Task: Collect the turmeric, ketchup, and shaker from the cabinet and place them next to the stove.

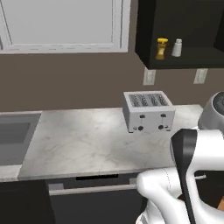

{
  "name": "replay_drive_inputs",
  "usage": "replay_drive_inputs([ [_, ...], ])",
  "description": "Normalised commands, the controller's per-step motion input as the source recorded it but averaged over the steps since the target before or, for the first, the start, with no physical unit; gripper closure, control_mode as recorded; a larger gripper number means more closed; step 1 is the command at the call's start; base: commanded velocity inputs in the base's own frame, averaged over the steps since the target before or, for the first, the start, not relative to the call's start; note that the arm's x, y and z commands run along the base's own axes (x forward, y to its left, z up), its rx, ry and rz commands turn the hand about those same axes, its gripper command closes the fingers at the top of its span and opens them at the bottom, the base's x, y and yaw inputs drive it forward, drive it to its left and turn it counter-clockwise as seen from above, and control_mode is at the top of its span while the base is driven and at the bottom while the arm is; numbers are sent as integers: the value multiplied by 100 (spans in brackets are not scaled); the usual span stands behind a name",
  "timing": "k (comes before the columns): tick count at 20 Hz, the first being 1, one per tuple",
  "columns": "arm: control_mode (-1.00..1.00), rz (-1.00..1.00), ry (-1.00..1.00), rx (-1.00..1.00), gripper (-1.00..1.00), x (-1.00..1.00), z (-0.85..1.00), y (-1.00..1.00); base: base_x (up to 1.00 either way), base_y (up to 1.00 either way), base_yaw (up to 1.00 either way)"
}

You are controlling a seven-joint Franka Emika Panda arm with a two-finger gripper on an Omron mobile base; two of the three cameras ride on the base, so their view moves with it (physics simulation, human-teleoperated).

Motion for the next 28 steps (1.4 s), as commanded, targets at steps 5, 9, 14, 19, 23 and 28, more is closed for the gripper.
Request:
replay_drive_inputs([
  [5, 100, 0, 0, 0, -100, 0, 0, 0, 29, -77, -9],
  [9, 100, 0, 0, 0, -100, 0, 0, 0, 42, -58, -7],
  [14, 100, 0, 0, 0, -100, 0, 0, 0, 57, -25, -2],
  [19, -100, 2, -4, 2, -100, 11, 0, 0, 51, -2, 4],
  [23, -100, 15, -24, 14, -100, 47, 0, 0, 0, 0, 0],
  [28, -100, 19, -22, 17, -100, 41, 11, 0, 0, 0, 0],
])
